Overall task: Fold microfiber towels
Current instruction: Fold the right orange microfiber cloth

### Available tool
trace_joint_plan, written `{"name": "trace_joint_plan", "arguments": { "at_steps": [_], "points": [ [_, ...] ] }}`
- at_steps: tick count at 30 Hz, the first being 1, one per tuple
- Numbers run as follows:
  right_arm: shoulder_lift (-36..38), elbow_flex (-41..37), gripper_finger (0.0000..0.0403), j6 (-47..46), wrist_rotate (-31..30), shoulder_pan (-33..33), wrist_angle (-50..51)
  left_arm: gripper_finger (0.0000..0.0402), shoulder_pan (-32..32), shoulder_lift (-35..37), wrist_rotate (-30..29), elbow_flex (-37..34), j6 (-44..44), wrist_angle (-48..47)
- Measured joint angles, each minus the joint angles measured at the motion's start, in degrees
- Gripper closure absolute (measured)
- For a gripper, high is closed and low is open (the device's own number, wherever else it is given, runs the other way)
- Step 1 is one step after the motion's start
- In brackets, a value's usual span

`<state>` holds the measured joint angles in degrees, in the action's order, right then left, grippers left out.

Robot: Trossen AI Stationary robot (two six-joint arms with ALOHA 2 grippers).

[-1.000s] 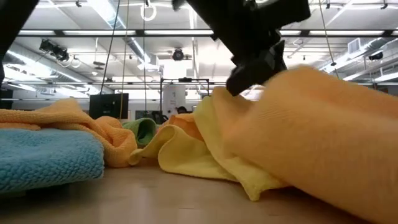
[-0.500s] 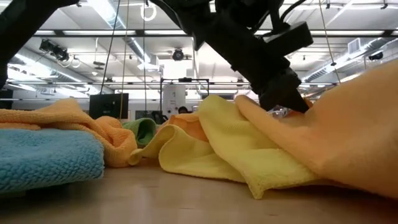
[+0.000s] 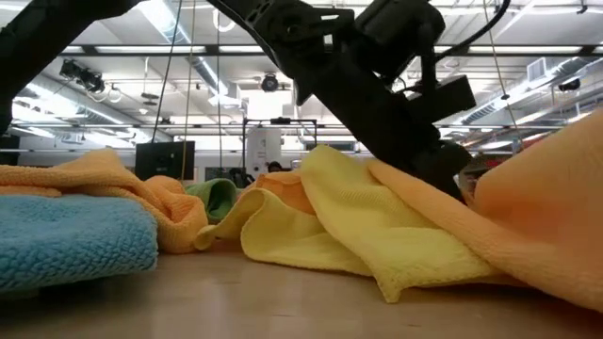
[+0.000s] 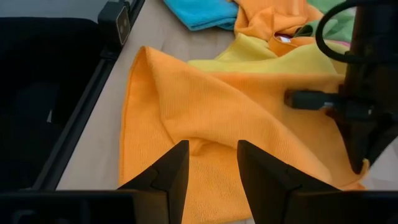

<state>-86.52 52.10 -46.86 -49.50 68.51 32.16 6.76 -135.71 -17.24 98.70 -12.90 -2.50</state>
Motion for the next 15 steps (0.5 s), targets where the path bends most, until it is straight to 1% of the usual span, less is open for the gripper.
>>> {"name": "trace_joint_plan", "arguments": {
  "at_steps": [4, 8, 11, 15],
  "points": [
    [0.00, 0.00, 0.0258, 0.41, -0.07, 0.00, 0.02, 0.0387, -0.20, -0.07, -0.77, 0.00, 0.03, 1.12],
    [0.00, 0.00, 0.0258, 0.81, -0.04, 0.00, 0.02, 0.0391, -0.20, -0.38, 2.32, 0.07, 0.92, 2.46],
    [0.00, 0.00, 0.0258, 0.80, -0.05, 0.00, 0.00, 0.0385, -0.11, -1.42, 2.23, -0.07, 1.80, 1.60],
    [0.00, 0.00, 0.0258, 0.53, -0.04, 0.00, -0.06, 0.0374, -0.17, -1.13, 1.84, 0.13, 1.94, 2.15]
  ]
}}
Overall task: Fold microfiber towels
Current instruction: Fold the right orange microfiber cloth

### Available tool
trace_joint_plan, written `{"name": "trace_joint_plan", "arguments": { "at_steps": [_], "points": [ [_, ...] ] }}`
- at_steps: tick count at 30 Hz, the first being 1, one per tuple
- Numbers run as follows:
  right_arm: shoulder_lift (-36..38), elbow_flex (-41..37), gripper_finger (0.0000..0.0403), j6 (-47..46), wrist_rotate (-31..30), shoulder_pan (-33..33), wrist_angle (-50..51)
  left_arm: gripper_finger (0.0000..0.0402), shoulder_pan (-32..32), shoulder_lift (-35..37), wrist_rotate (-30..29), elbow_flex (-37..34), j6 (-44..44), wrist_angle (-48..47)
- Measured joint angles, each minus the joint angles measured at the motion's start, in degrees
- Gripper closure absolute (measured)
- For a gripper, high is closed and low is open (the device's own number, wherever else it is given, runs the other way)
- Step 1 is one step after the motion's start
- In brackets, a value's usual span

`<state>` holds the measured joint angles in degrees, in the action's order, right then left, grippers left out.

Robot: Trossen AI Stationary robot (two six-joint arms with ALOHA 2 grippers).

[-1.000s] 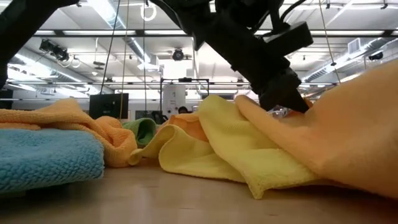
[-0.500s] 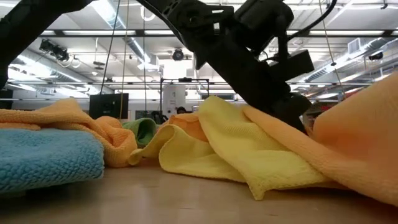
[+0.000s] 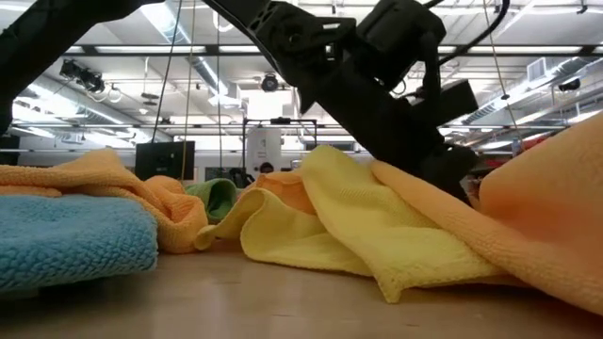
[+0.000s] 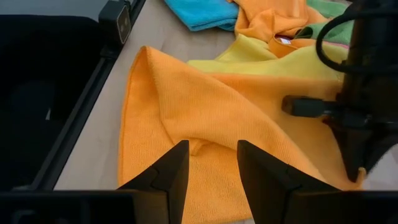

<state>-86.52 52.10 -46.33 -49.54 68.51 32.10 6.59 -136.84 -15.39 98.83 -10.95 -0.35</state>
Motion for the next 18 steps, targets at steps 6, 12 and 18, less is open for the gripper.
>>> {"name": "trace_joint_plan", "arguments": {
  "at_steps": [6, 12, 18],
  "points": [
    [0.00, 0.00, 0.0258, -0.06, 0.02, 0.00, -0.05, 0.0337, 0.00, -0.04, -0.01, -0.08, 0.29, -0.98],
    [0.00, 0.00, 0.0258, -0.15, 0.02, 0.00, -0.05, 0.0252, 0.51, 0.69, -2.15, -0.11, 1.19, -2.73],
    [0.00, 0.00, 0.0258, -0.13, -0.12, 0.00, -0.05, 0.0196, 2.87, 6.00, -5.47, -0.09, -3.22, -3.87]
  ]
}}
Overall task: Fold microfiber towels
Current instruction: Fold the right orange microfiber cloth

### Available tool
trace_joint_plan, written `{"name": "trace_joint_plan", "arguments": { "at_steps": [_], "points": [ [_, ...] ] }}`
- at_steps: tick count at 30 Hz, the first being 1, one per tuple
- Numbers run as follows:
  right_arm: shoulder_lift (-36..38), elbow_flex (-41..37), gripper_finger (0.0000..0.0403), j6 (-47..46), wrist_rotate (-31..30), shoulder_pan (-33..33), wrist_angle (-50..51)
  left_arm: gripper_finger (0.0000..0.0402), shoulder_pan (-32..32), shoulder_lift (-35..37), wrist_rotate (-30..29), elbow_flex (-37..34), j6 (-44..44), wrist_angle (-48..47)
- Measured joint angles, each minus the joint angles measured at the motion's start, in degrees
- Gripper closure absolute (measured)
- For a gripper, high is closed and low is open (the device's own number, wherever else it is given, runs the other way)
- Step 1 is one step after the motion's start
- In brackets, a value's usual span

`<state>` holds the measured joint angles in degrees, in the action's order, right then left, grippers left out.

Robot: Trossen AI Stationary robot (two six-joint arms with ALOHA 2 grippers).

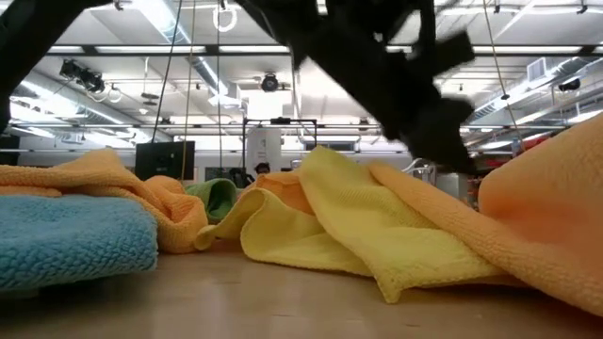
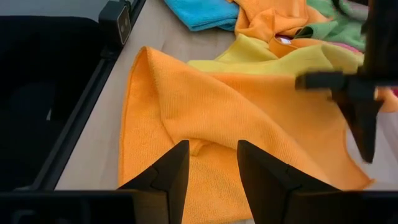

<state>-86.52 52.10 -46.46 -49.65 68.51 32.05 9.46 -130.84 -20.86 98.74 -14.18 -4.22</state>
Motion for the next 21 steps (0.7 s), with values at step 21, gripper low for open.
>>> {"name": "trace_joint_plan", "arguments": {
  "at_steps": [21],
  "points": [
    [-19.63, -2.63, 0.0258, 20.14, 0.43, -7.82, -38.86, 0.0211, 19.61, 3.86, 3.53, -0.02, 18.64, -9.33]
  ]
}}
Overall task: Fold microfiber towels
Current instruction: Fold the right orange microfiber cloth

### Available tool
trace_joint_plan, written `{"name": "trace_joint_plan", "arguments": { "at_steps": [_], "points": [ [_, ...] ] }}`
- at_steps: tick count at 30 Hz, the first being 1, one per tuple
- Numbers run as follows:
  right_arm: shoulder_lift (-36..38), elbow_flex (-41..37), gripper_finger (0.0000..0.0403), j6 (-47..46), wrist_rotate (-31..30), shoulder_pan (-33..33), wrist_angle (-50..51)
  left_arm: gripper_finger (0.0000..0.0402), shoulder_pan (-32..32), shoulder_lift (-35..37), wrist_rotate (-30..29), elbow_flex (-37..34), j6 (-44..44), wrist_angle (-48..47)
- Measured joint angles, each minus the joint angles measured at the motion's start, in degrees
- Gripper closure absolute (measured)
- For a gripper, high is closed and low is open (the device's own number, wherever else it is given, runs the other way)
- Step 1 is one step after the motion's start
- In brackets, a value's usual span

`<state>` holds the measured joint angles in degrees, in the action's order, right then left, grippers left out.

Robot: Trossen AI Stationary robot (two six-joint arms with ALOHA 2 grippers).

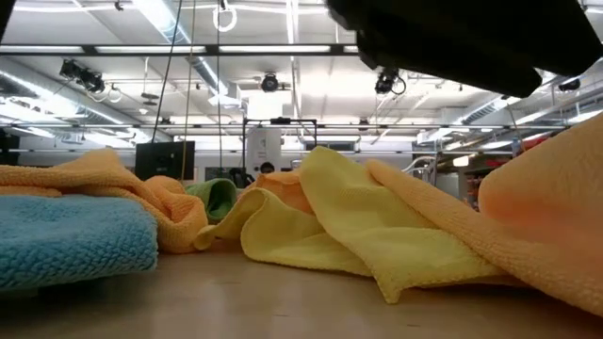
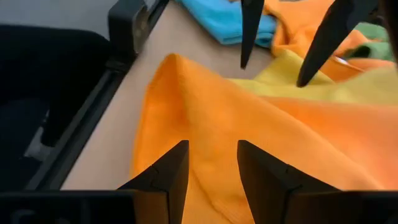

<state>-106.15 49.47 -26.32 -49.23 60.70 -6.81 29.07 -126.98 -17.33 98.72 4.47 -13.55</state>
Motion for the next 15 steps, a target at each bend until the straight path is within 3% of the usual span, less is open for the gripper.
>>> {"name": "trace_joint_plan", "arguments": {
  "at_steps": [6, 10, 15],
  "points": [
    [-7.27, 7.46, 0.0250, 4.48, 1.25, -2.12, 1.47, 0.0223, 3.37, 0.00, -3.85, 0.00, 2.89, -2.97],
    [-10.12, 10.91, 0.0231, 5.57, 1.77, -2.93, 8.05, 0.0230, 4.79, 0.00, -4.17, 0.00, 2.98, -3.21],
    [-12.30, 11.66, 0.0221, 4.48, 1.58, -3.68, 11.94, 0.0237, 5.84, 0.00, -4.12, 0.00, 3.99, -3.47]
  ]
}}
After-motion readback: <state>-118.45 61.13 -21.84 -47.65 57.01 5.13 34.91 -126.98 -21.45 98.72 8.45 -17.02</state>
